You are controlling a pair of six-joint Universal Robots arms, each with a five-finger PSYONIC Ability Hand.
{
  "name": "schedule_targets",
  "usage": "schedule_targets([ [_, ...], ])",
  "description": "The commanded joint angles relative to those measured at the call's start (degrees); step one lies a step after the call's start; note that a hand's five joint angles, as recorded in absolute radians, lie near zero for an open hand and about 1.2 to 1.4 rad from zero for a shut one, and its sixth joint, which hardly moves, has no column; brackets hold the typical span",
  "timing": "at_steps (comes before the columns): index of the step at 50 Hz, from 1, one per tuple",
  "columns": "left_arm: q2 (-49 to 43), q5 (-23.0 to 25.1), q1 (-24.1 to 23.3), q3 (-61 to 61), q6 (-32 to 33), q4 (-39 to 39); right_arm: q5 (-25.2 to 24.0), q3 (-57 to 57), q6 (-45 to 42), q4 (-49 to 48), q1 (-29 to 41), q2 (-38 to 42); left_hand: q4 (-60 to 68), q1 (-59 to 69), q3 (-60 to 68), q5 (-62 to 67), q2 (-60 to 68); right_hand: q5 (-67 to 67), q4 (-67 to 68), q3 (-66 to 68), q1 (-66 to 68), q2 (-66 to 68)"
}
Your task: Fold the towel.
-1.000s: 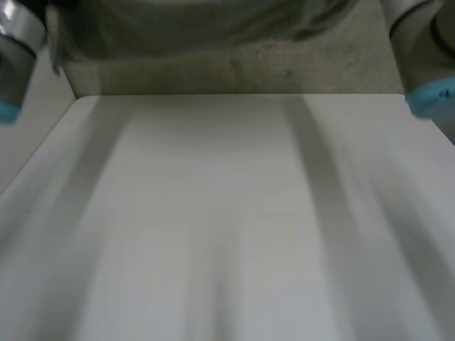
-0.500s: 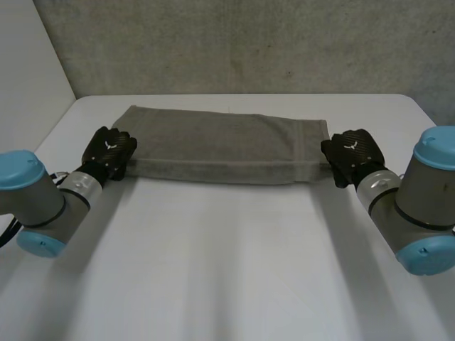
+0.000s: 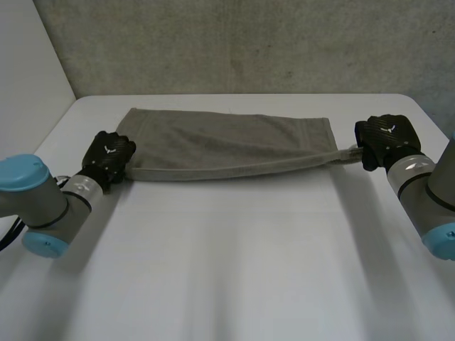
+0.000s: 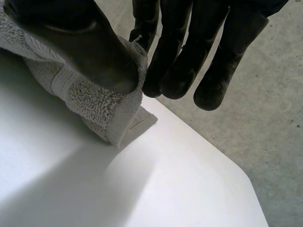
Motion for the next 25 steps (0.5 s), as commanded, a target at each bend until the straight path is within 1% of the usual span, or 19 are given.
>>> schedule_targets([
  [1,-0.93,-1.92,0.22,1.01,0.09,-1.47,0.85,-0.31,-0.21,-0.09,0.19,0.66,-1.09,-0.45,-1.53,-0.11,-0.80,2.94,3.34,3.97,3.77,3.66],
  [6,-0.67,-2.63,0.74,1.54,0.09,-2.97,2.26,-1.28,-0.13,0.18,-0.69,0.75,-0.08,0.56,-0.52,0.90,0.21,2.94,3.34,3.97,3.77,3.66],
  [8,-0.41,-2.63,1.01,1.54,0.09,-3.41,3.92,-1.72,-0.13,0.35,-2.09,0.57,0.26,0.89,-0.18,1.24,0.54,2.94,3.34,3.97,3.77,3.66],
  [12,0.03,-2.63,1.71,1.63,0.18,-4.29,4.55,-2.07,-0.13,0.35,-2.45,0.57,4.13,4.76,3.69,5.11,4.42,2.94,3.34,3.97,3.77,3.66],
  [13,0.56,-2.63,2.06,1.71,0.18,-4.73,4.63,-2.07,-0.13,0.35,-2.45,0.66,13.12,13.76,12.68,14.10,13.41,2.94,3.34,3.97,3.77,3.66],
  [14,0.56,-2.63,2.07,1.72,0.18,-4.73,4.55,-2.16,-0.13,0.44,-2.45,0.66,13.21,13.85,12.77,14.19,13.50,2.94,3.34,3.97,3.77,3.66],
  [15,1.08,-2.63,2.33,1.63,0.18,-5.08,4.55,-2.16,-0.13,0.44,-2.45,0.66,26.70,27.34,26.26,27.68,26.99,2.94,3.34,3.97,3.77,3.66],
  [16,1.78,-2.54,2.59,1.54,0.10,-5.43,4.55,-2.07,-0.21,0.44,-2.45,0.66,31.81,32.44,31.37,32.79,32.10,2.94,3.34,3.97,3.77,3.66],
  [20,3.81,-2.02,3.03,0.84,0.09,-6.22,4.55,-2.16,-0.21,0.79,-2.36,0.40,31.86,32.50,31.42,32.84,32.15,2.94,3.34,3.97,3.77,3.66],
  [25,8.38,-1.40,3.12,-0.92,-0.35,-9.21,4.19,-2.95,-0.65,4.04,-1.66,-0.57,31.86,32.50,31.42,32.84,32.15,2.94,3.34,3.97,3.77,3.66],
])
